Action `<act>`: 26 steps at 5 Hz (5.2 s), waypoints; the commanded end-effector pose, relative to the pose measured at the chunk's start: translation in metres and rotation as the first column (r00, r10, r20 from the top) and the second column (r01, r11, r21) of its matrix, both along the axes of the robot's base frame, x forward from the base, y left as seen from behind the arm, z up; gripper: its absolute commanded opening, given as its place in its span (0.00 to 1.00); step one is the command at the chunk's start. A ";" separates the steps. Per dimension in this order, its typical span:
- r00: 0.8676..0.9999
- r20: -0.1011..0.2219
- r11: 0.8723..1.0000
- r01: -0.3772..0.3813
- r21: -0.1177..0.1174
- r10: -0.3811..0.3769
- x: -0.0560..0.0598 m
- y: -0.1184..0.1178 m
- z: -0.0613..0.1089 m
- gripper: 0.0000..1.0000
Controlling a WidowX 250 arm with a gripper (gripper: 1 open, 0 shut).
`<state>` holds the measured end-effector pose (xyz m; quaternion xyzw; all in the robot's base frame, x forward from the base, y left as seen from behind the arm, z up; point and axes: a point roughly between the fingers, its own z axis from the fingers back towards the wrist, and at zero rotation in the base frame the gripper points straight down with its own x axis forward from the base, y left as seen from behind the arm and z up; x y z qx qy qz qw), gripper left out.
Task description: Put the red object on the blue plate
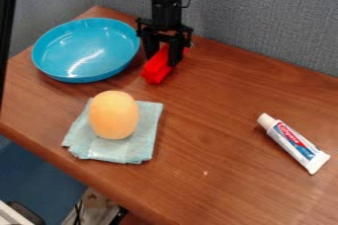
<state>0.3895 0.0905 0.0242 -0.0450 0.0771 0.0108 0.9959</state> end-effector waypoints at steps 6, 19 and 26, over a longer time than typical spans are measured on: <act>0.993 0.119 1.000 0.021 -0.021 -0.018 -0.005 0.004 0.060 0.00; 0.963 0.170 0.956 -0.238 0.170 0.209 -0.053 0.150 0.045 0.00; 0.961 0.149 0.955 -0.253 0.157 0.231 -0.053 0.153 0.038 0.00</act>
